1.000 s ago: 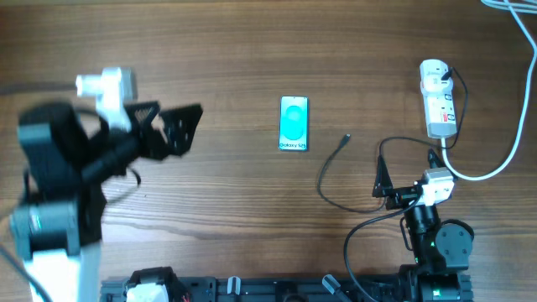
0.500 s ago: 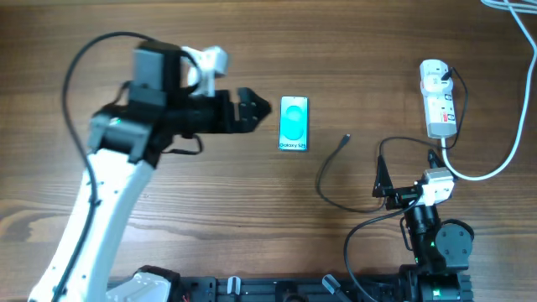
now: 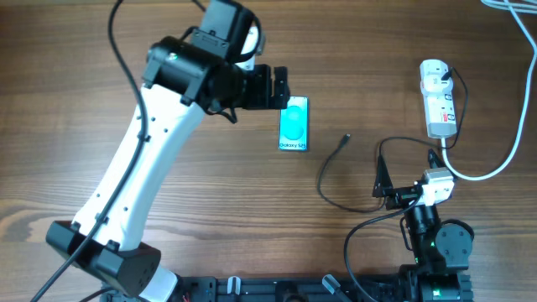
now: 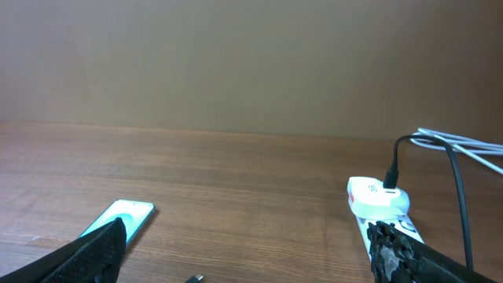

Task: Plug charger to phone and switch on socket
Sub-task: 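Move the left gripper over the Galaxy S25 phone and lower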

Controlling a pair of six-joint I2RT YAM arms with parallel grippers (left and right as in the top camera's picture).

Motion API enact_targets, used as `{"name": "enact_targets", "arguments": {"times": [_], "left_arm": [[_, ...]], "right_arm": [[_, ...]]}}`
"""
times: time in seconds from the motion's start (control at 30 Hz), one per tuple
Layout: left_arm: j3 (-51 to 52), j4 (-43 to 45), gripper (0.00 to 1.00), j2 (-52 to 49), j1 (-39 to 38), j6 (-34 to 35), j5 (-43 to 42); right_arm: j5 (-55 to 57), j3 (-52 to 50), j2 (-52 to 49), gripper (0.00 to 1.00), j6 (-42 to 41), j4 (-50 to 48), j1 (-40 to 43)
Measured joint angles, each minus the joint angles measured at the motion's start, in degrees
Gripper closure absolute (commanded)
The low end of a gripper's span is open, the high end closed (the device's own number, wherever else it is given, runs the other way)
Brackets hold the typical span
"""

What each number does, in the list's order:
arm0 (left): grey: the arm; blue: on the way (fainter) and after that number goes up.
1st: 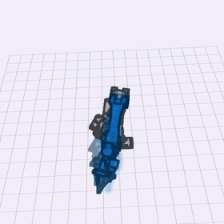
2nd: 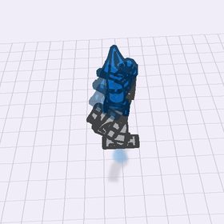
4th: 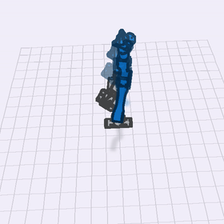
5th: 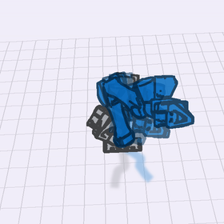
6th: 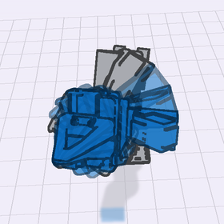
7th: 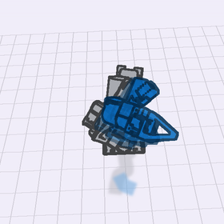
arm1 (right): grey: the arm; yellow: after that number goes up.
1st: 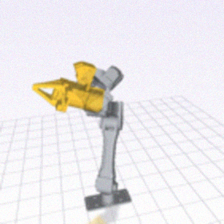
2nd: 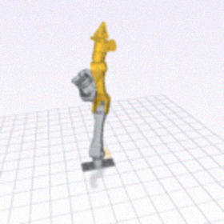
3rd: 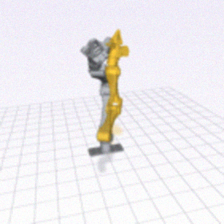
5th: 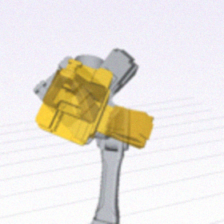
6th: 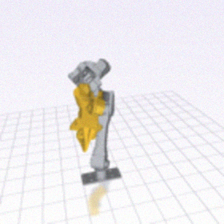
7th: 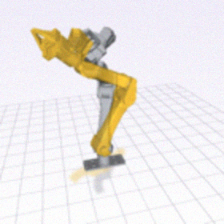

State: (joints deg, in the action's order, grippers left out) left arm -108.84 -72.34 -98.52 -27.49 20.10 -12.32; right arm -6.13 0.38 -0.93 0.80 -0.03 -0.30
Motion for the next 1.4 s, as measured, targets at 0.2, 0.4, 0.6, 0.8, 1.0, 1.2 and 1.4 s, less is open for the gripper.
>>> {"name": "enact_targets", "arguments": {"times": [0.2, 0.4, 0.6, 0.8, 1.0, 1.2, 1.4], "left_arm": [[0.0, 3.5, 0.00, -0.3, -2.1, 0.4, 0.5], [-0.3, 1.8, 0.01, -5.1, -3.7, 5.0, 0.5], [-0.3, -3.0, 0.01, -9.1, -3.8, 6.2, 0.5], [-0.3, -4.8, 0.00, -11.5, -4.0, 6.5, 1.6], [-0.3, 0.9, 0.00, -19.3, -6.3, 6.8, 4.8], [-0.3, 7.5, 0.00, -23.7, -8.2, 6.8, 11.5], [-0.3, 12.7, 0.00, -26.3, -8.2, 6.8, 14.4]], "right_arm": [[0.0, 0.0, 0.0, 0.00, 0.0, 0.0, 0.0], [0.0, 0.0, 0.0, 0.00, 0.0, 0.0, 0.0], [0.0, 0.0, 0.0, 0.00, 0.0, 0.0, 0.0], [0.0, 0.0, 0.0, 0.00, 0.0, 0.0, 0.0], [0.0, 0.0, 0.0, 0.00, 0.0, 0.0, 0.0], [0.0, 0.0, 0.0, 0.00, 0.0, 0.0, 0.0], [0.0, 0.0, 0.0, 0.00, 0.0, 0.0, 0.0]]}}
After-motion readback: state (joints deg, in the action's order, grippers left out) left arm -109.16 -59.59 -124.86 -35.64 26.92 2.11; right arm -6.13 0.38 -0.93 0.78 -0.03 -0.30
